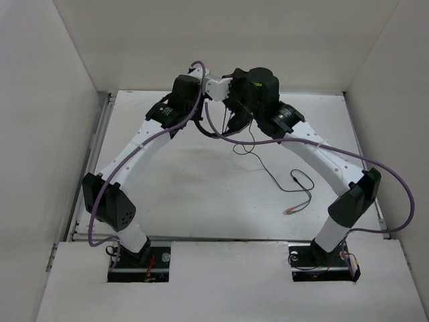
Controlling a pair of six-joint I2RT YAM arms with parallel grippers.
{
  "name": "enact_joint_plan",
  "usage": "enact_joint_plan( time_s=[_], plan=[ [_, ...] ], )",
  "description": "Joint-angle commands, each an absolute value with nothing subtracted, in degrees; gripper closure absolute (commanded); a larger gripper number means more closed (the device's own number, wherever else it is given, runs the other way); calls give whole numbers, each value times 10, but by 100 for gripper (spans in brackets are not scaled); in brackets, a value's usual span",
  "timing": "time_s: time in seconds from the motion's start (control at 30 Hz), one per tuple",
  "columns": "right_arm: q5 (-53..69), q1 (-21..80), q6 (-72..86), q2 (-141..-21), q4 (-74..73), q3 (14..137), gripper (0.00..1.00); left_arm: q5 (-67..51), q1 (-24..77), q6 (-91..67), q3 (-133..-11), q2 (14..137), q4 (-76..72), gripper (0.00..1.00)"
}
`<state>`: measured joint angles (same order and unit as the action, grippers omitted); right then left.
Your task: Wrap the headphones
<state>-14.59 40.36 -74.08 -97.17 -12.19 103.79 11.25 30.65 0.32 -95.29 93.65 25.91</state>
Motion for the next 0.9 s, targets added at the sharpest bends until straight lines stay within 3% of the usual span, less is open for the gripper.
enact_joint_plan(
  time_s=[0.0, 0.17, 0.87],
  plan=[
    [-204, 379, -768, -976, 32, 1035, 92, 63, 329, 46, -970, 904, 287, 100],
    [-200, 382, -765, -955, 26, 1018, 92, 146, 305, 36, -977, 920, 285, 100],
    [-193, 374, -763, -944, 28, 1027, 92, 117, 265, -11, -1032, 946, 343, 100]
  ],
)
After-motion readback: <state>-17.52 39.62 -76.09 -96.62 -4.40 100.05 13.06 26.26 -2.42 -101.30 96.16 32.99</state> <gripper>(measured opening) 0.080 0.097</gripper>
